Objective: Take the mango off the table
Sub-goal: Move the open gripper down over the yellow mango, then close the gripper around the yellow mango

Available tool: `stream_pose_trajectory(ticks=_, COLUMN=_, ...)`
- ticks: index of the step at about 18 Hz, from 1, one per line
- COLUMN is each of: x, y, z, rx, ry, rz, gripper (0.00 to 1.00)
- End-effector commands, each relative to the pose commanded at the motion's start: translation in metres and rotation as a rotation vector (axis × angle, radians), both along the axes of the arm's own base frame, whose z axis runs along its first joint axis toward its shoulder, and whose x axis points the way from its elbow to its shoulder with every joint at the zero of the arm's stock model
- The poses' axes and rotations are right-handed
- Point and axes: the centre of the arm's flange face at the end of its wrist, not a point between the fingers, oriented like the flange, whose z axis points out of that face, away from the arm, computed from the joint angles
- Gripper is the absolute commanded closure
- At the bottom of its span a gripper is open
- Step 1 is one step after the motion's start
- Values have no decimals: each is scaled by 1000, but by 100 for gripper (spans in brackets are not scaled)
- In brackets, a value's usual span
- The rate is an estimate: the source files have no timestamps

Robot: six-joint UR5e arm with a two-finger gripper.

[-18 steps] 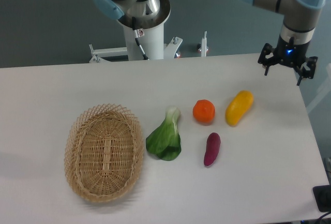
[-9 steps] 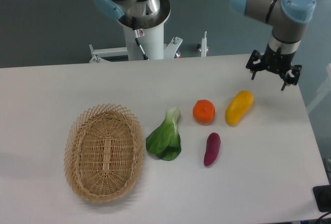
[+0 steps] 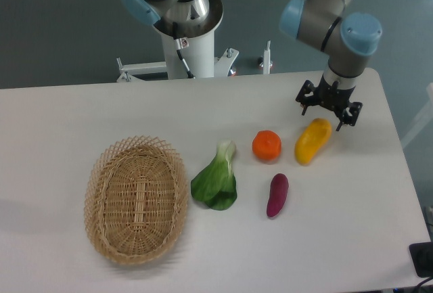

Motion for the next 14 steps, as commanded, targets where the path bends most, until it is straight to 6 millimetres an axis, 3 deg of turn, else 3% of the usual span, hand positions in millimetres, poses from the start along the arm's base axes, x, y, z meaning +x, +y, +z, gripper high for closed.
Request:
stream_pose_trajectory(ticks=8, x=1, y=15, z=-17, rx=9, ry=30, rz=15, gripper=0)
stream_pose_trajectory(ticks=9, x=1, y=19, z=-17, rx=9, ry=35, rz=24, gripper=4)
stream_pose_trajectory(ticks=12, x=1, y=19, z=-15, rx=9, ry=40, rz=35, gripper=40)
stream_pose_trajectory(ticks=14, x=1, y=19, z=-14, rx=10, ry=42, rz=34, gripper=48)
